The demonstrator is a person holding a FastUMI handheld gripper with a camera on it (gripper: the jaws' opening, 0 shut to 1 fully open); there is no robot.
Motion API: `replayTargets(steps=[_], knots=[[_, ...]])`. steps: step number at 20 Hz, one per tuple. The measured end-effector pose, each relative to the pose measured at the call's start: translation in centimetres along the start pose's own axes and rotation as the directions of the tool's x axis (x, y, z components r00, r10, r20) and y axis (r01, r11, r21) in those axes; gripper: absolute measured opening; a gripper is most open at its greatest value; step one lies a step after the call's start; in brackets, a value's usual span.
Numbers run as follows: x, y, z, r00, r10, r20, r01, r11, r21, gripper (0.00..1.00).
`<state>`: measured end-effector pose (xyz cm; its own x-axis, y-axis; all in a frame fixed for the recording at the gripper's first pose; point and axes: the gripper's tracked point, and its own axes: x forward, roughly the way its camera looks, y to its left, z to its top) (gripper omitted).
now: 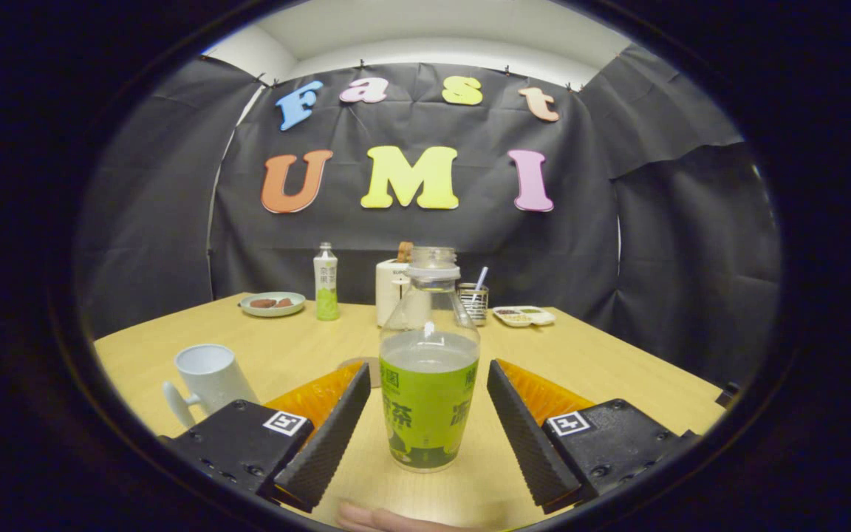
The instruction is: Take the bottle from table, then pour the juice into the cup, finally place the bottle on the coaster
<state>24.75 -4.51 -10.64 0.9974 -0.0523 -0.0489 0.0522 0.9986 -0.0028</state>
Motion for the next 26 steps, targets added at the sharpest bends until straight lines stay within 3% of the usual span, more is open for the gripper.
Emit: replayTargets(steps=[5,9,11,14,26], knots=[[2.4,0.1,-1.0,0.998,0.02,-0.056,-0.018,1.0,0.021,1.0],[1.7,0.3,0.2,1.0,0.024,-0.007,-0.024,1.0,0.005,0.99],[1.3,-0.3,0.2,1.0,-0.012,-0.009,0.012,1.0,0.003,0.9],[-0.8,-0.6,1.8,1.0,-0.005,0.014,0.005,1.0,0.018,0.8],[-7.6,-3.6,5.5,0.995,-0.085,0.047,0.089,0.993,-0.082,0.8]])
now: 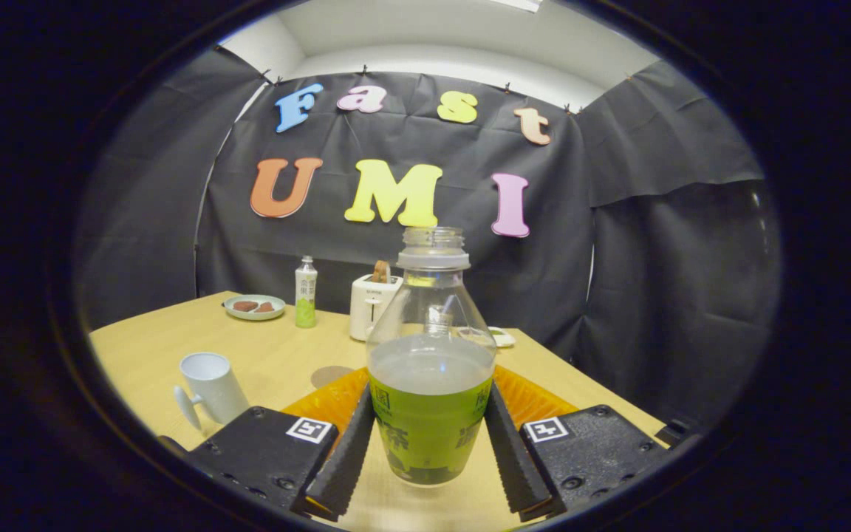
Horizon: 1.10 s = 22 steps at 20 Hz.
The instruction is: Take the bottle from table, then pour the juice into the cup, finally place the bottle on the coaster
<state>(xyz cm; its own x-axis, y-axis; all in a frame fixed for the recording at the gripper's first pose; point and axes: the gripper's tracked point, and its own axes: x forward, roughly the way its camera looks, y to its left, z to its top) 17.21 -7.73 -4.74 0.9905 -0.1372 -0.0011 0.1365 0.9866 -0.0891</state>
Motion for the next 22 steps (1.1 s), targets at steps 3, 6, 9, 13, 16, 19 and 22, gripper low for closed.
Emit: replayTargets(steps=[3,6,9,13,16,19,22], knots=[[-1.2,-0.3,0.9,1.0,-0.016,-0.007,0.016,0.999,-0.041,0.8],[-1.9,-0.3,2.8,0.999,-0.04,0.008,0.04,0.991,-0.126,0.8],[-2.3,0.1,4.4,0.997,-0.07,0.031,0.076,0.967,-0.243,0.8],[-2.0,0.9,5.3,0.993,-0.109,0.049,0.119,0.914,-0.389,0.8],[-1.0,1.8,6.4,0.99,-0.127,0.053,0.137,0.864,-0.485,0.8],[0.8,2.7,7.4,0.989,-0.131,0.064,0.143,0.791,-0.595,0.8],[2.3,3.0,8.5,0.985,-0.149,0.084,0.165,0.702,-0.693,0.8]])
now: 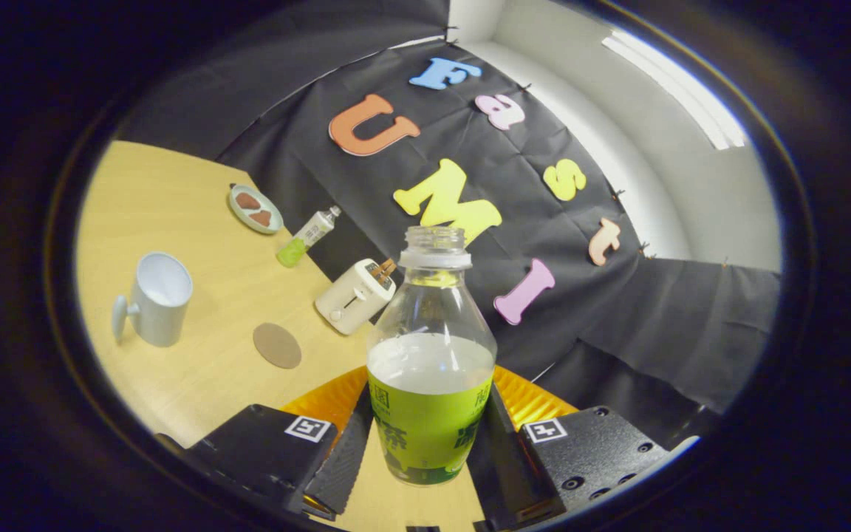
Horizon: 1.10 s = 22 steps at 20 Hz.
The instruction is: Take the bottle from table, then pour the juice into the cup, finally place the bottle on the coaster
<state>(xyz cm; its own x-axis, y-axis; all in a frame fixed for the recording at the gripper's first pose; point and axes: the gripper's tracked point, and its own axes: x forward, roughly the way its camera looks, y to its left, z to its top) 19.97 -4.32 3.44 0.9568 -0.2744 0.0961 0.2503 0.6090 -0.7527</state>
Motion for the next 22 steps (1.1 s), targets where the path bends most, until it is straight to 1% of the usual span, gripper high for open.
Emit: replayTargets(steps=[4,9,12,14,16,19,22], knots=[[1.9,-0.7,1.9,0.999,-0.046,0.02,0.049,0.985,-0.163,0.8],[2.8,0.4,4.8,0.994,-0.056,0.089,0.078,0.958,-0.277,0.8],[2.6,1.0,6.3,0.988,-0.071,0.135,0.116,0.925,-0.361,0.8],[2.5,1.4,7.3,0.981,-0.091,0.17,0.155,0.897,-0.414,0.8],[2.4,2.1,8.3,0.974,-0.095,0.204,0.181,0.87,-0.458,0.8],[2.4,3.0,9.1,0.969,-0.093,0.23,0.198,0.847,-0.494,0.8],[3.2,3.9,9.5,0.966,-0.09,0.242,0.211,0.814,-0.541,0.8]])
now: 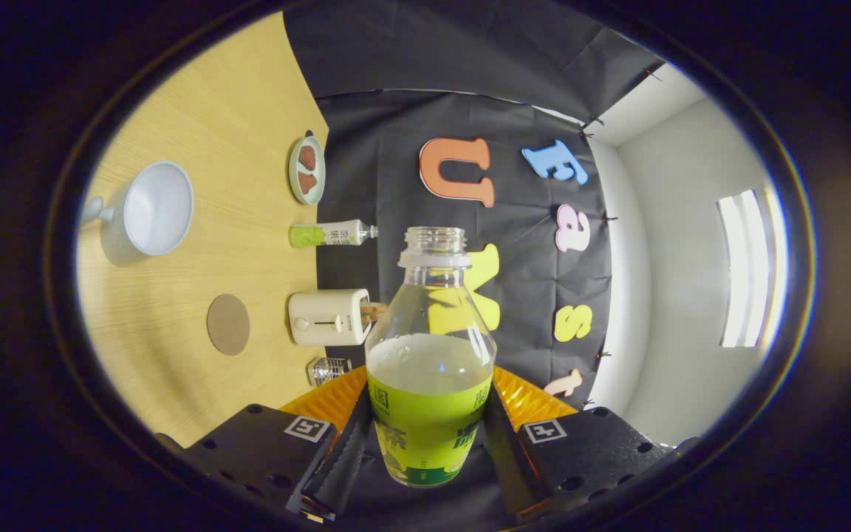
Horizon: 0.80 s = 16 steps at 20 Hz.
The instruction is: Take the bottle from table, then pour the juice into the cup, finally place the bottle on the coaster
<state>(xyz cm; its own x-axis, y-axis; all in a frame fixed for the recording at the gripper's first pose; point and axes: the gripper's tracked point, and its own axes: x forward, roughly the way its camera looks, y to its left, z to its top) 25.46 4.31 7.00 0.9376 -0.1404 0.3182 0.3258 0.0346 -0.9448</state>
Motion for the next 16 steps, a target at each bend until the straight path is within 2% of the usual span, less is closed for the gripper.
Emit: replayTargets(steps=[6,16], knots=[[-0.3,2.6,0.6,0.999,0.012,0.039,-0.006,0.989,-0.147,0.8],[-0.3,2.7,0.8,0.999,-0.025,0.039,0.034,0.968,-0.248,0.8]])
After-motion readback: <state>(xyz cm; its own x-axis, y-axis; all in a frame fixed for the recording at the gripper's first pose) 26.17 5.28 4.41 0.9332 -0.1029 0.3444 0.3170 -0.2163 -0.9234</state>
